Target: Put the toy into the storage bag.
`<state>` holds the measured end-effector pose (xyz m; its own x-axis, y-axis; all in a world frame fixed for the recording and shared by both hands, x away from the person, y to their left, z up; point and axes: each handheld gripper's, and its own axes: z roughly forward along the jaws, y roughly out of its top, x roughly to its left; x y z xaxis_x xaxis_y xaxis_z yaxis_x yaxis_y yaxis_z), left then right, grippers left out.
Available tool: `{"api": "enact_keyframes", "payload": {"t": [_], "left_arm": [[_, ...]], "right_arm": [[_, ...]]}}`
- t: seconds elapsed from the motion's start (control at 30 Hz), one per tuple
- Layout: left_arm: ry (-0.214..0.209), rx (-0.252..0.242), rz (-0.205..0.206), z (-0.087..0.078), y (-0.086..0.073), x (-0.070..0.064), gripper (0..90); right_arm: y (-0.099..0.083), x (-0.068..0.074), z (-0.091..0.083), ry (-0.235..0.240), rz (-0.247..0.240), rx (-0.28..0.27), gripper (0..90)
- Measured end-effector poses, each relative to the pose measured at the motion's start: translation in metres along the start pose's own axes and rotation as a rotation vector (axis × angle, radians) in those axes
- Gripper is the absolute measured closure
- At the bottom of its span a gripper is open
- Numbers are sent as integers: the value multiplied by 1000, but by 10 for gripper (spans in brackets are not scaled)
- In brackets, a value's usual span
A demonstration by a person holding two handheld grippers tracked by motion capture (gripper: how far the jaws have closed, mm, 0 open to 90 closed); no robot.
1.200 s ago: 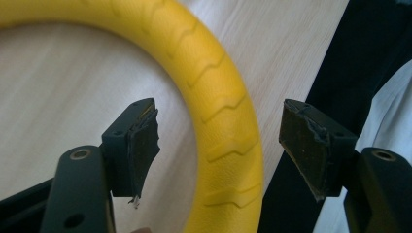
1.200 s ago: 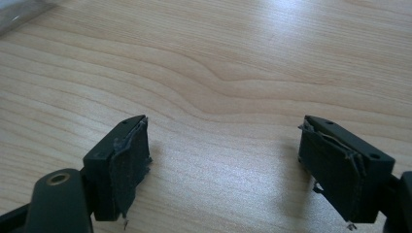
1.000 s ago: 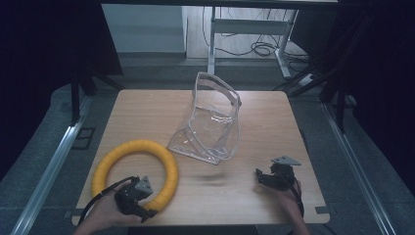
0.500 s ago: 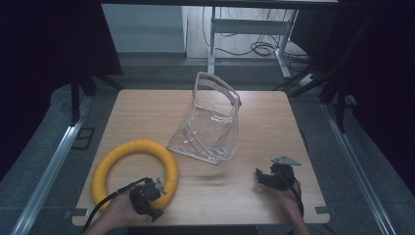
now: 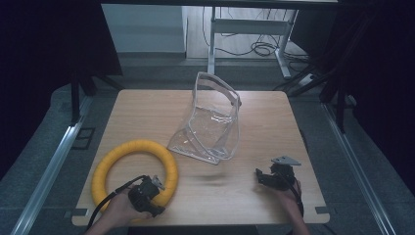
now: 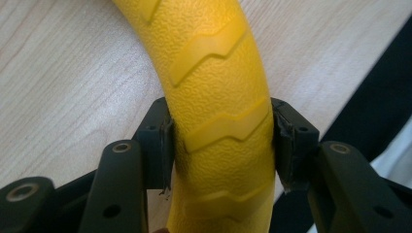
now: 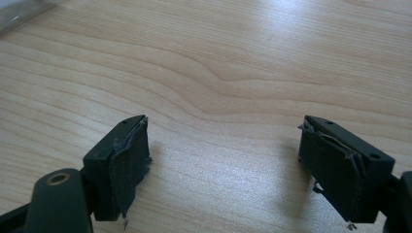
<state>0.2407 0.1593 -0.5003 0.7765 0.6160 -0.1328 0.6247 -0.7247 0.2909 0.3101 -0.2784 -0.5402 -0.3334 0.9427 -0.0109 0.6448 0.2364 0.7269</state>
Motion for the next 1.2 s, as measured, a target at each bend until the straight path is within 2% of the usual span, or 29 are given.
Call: {"api": "enact_keyframes", "payload": {"t": [0.07, 0.1, 0.17, 0.2, 0.37, 0.4, 0.43, 0.5, 0.53, 0.6, 0.63, 0.67, 0.73, 0.8, 0.83, 1.03, 1.13, 1.2], "left_arm": [[-36, -42, -19, -9, -5, 4, 497], [-36, -42, -19, -9, -5, 4, 498], [-79, -97, -45, -24, -10, 9, 501], [-79, -97, -45, -24, -10, 9, 502], [-154, -206, -87, -48, -19, 21, 504], [-182, -249, -102, -56, -21, 26, 504], [-182, -249, -102, -56, -21, 26, 504], [-215, -310, -125, -67, -24, 34, 504], [-223, -323, -129, -70, -25, 36, 504], [-231, -340, -136, -72, -25, 38, 504], [-241, -365, -149, -76, -26, 41, 503], [-241, -365, -149, -76, -26, 41, 503], [-259, -405, -168, -81, -27, 46, 503], [-266, -416, -175, -82, -28, 47, 502], [-277, -446, -193, -85, -29, 50, 503], [-299, -517, -216, -96, -35, 58, 502], [-301, -541, -228, -100, -37, 60, 503], [-289, -580, -242, -105, -40, 62, 502]], "right_arm": [[0, 0, 0, 0, 0, 0, 189], [0, 0, 0, 0, 0, 0, 189], [0, 0, 0, 0, -1, 1, 189], [0, 0, 0, 0, -1, 1, 189], [0, 0, 0, -3, 9, 4, 192], [0, 0, 0, -4, 10, 3, 192], [0, 0, 0, -4, 10, 3, 192], [0, 0, 0, -7, 17, 2, 193], [0, 0, 0, -8, 18, 1, 193], [0, 0, 0, -8, 18, 1, 193], [0, 0, 0, -8, 18, 2, 193], [0, 0, 0, -8, 18, 2, 193], [0, 0, 0, -8, 17, 1, 193], [0, 0, 0, -8, 16, 0, 193], [0, 0, 0, -8, 15, 0, 193], [0, 0, 0, -8, 17, 0, 194], [0, 0, 0, -7, 18, 0, 194], [0, 0, 0, -8, 18, 0, 195]]}}
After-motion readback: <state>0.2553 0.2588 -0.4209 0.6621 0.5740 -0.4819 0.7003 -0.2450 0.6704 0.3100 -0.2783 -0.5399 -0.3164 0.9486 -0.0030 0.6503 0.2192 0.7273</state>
